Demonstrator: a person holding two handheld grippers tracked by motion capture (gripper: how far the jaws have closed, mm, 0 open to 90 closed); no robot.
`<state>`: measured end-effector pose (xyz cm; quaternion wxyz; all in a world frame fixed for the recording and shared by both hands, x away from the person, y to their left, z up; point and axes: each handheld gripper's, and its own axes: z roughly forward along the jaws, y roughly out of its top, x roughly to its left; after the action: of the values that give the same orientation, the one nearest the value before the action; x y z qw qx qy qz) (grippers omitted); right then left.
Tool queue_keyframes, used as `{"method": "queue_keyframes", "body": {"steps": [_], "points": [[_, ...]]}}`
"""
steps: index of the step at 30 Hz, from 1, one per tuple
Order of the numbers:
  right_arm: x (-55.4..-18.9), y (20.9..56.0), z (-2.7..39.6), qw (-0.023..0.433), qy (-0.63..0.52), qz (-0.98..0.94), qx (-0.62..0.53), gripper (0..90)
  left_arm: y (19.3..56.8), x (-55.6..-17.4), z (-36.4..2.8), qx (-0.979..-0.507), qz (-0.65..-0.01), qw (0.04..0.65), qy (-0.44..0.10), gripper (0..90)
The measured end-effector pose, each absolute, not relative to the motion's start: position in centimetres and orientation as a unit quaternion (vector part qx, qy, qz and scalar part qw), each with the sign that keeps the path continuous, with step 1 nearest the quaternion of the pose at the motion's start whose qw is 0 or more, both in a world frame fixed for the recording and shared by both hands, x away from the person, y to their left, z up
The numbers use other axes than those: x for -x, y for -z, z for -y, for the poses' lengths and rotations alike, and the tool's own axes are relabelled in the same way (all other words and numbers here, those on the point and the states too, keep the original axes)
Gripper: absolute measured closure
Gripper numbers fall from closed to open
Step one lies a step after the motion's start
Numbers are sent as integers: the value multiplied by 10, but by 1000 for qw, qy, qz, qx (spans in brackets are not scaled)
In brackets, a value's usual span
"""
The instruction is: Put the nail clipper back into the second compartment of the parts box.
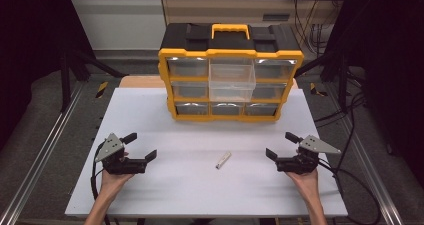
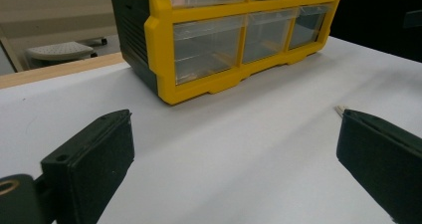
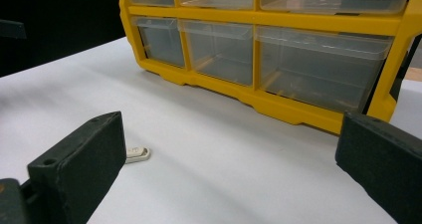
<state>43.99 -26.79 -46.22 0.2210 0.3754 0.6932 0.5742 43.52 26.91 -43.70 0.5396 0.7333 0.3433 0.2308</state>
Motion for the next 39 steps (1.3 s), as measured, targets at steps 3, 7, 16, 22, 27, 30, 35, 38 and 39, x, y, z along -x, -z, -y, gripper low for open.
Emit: {"method": "queue_keyframes", "body": {"steps": [3, 7, 16, 22, 27, 30, 35, 38, 39], "points": [[-440, 462, 267, 220, -574, -693, -376, 4, 435, -434, -264, -734, -338, 543, -227, 15], [-439, 462, 268, 220, -575, -692, -377, 4, 434, -434, -259, -736, -337, 543, -223, 15], [-439, 461, 268, 220, -574, -692, -378, 4, 430, -434, -250, -738, -335, 544, -219, 16], [-439, 461, 268, 221, -575, -692, -377, 4, 426, -434, -241, -741, -335, 540, -214, 16], [-439, 461, 268, 221, -574, -693, -377, 4, 424, -434, -234, -746, -334, 536, -210, 16], [-439, 461, 268, 222, -573, -692, -378, 4, 422, -434, -228, -750, -331, 533, -207, 16], [-439, 461, 268, 222, -573, -693, -377, 4, 417, -436, -216, -759, -323, 528, -200, 17], [-439, 462, 268, 223, -572, -694, -377, 4, 417, -436, -212, -762, -320, 527, -198, 17], [-439, 462, 268, 222, -572, -694, -377, 4, 416, -437, -210, -763, -319, 526, -198, 17]]}}
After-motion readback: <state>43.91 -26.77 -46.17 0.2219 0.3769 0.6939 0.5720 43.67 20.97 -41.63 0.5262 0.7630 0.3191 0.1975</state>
